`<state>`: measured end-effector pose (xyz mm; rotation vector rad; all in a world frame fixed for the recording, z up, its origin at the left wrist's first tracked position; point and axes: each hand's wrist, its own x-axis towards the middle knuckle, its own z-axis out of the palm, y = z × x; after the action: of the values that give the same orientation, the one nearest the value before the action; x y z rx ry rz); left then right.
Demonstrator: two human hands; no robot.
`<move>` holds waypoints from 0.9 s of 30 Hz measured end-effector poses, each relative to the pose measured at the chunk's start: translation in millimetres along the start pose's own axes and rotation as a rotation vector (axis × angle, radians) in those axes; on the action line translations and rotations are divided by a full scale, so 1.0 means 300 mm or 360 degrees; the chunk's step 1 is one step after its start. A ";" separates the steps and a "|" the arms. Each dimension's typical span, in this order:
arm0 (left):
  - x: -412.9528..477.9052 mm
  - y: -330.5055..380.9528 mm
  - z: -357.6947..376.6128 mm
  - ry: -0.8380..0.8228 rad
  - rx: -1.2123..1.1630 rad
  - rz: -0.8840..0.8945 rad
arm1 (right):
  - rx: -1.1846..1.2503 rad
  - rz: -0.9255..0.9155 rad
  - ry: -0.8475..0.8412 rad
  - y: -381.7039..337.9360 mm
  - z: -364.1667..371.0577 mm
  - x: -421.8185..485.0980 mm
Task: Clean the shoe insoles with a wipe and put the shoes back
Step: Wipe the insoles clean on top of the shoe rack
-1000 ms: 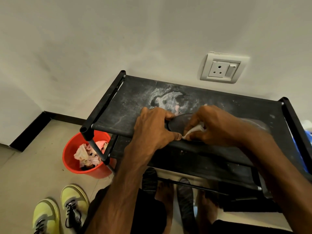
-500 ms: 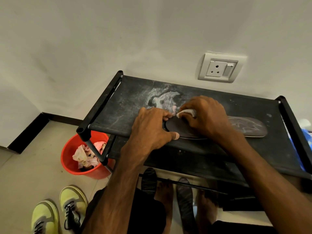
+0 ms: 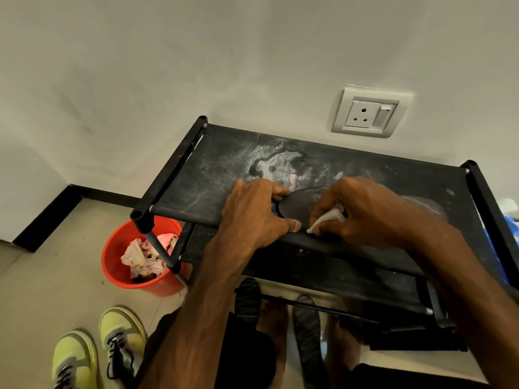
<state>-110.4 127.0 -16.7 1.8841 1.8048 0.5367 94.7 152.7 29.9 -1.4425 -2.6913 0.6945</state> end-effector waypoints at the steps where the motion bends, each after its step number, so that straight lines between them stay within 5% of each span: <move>1: 0.001 0.000 0.000 0.0000 -0.0020 -0.0007 | -0.0002 0.0001 -0.0008 0.000 -0.003 -0.002; 5: -0.001 -0.004 -0.002 0.0014 -0.0080 -0.0013 | -0.0039 0.0016 0.0061 0.007 0.009 0.008; 15: -0.001 -0.002 -0.002 -0.0007 -0.0088 0.0015 | -0.0158 0.0150 0.0811 0.035 0.110 0.136; 27: 0.000 -0.004 0.004 -0.0009 -0.0097 0.0023 | 0.0202 -0.0153 0.0103 0.009 0.033 0.071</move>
<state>-110.8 126.8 -18.4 1.8573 1.7528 0.5847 82.6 167.2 15.9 -1.2749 -2.5962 0.7819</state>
